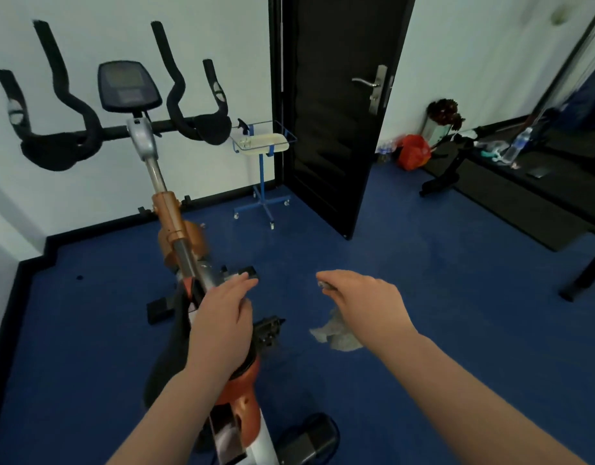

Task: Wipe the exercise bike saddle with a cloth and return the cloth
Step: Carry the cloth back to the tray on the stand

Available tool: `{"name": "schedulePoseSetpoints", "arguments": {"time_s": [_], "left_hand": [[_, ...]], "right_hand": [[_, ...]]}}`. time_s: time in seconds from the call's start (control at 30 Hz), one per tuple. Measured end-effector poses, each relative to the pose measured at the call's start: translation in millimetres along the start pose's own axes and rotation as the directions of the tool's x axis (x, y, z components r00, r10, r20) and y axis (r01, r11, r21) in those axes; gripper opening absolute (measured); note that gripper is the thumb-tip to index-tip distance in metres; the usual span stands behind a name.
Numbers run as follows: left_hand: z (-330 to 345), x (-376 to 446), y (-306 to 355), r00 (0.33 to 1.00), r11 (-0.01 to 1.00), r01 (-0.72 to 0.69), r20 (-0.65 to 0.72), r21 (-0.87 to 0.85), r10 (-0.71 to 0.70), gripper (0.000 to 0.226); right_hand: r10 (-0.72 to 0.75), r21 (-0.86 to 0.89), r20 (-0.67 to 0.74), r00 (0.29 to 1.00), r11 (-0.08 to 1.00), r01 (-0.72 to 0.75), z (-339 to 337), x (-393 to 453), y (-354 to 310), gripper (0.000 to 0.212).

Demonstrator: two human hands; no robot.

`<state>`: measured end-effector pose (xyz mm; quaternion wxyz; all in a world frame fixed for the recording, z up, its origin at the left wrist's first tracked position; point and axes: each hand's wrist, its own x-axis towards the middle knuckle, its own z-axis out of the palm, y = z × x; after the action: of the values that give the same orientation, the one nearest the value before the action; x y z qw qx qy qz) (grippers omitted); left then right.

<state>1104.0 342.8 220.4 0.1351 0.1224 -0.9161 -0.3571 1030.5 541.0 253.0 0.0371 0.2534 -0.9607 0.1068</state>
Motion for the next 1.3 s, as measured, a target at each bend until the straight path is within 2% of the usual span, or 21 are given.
{"name": "schedulePoseSetpoints", "arguments": {"time_s": [0.13, 0.4, 0.57, 0.67, 0.87, 1.07, 1.3], "left_hand": [[21.9, 10.9, 34.7, 0.999, 0.992, -0.041, -0.019, 0.12, 0.043, 0.036], [77.2, 33.1, 85.6, 0.998, 0.981, -0.014, 0.056, 0.191, 0.004, 0.035], [107.4, 65.0, 109.3, 0.995, 0.968, -0.06, 0.086, 0.244, 0.04, 0.034], [128.1, 88.3, 123.3, 0.994, 0.965, -0.079, 0.098, 0.249, 0.056, 0.033], [170.1, 156.3, 134.7, 0.994, 0.961, -0.087, 0.081, 0.262, 0.068, 0.032], [203.3, 232.1, 140.3, 0.999, 0.955, -0.009, 0.048, 0.297, -0.006, 0.032], [223.8, 323.1, 154.0, 0.996, 0.93, -0.003, 0.079, 0.368, -0.028, 0.036]], "right_hand": [[-0.016, 0.005, -0.04, 0.999, 1.0, 0.017, -23.7, -0.5, 50.7, 0.019], [0.0, 0.03, -0.043, 0.999, 1.0, 0.002, -45.3, 6.4, 139.3, 0.021], [-0.03, 0.016, -0.204, 0.979, 0.999, 0.034, -40.7, 27.3, 179.9, 0.018], [-0.046, 0.024, -0.256, 0.966, 0.998, 0.053, -37.9, 43.8, 203.8, 0.024], [-0.093, 0.019, -0.231, 0.968, 0.995, 0.1, -25.3, 111.0, 248.2, 0.025], [-0.149, 0.052, -0.14, 0.979, 0.986, 0.157, -8.5, 199.3, 280.3, 0.023], [-0.183, 0.078, -0.082, 0.98, 0.979, 0.19, -5.7, 293.9, 310.6, 0.024]]}}
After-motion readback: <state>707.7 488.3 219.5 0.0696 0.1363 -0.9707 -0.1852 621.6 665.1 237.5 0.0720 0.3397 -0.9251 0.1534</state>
